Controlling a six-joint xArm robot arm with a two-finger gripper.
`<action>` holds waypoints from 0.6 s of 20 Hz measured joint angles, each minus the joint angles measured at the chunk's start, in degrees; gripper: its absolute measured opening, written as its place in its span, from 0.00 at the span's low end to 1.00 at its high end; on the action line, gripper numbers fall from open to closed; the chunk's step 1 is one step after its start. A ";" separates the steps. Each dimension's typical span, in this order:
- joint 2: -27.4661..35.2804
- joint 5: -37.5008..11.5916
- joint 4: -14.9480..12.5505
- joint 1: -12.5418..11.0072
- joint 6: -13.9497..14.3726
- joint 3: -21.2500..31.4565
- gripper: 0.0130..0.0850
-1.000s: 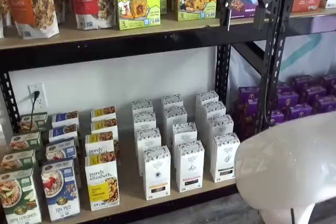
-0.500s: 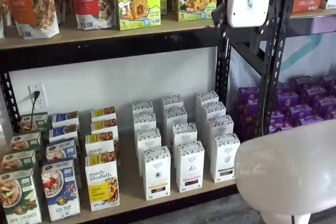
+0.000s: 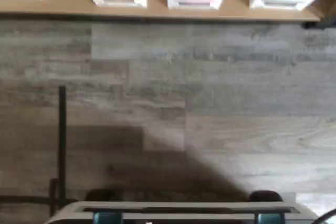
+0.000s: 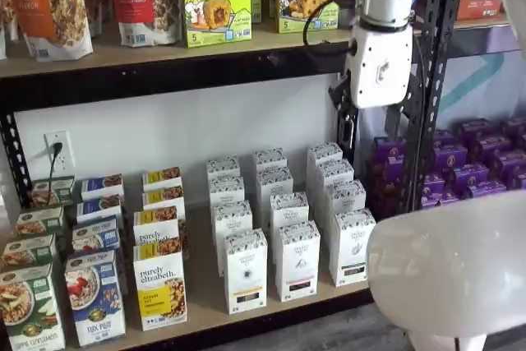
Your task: Pick up the white box with a green strip in the middle, on the bottom shelf, the sixth box from the left
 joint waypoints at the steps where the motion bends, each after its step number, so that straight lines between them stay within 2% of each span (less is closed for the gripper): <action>1: 0.75 -1.26 -0.06 -0.40 -0.40 1.05 1.00; 6: 3.59 -10.59 -0.41 -2.47 -2.35 6.78 1.00; 12: 9.98 -23.00 -0.79 -4.80 -4.46 12.11 1.00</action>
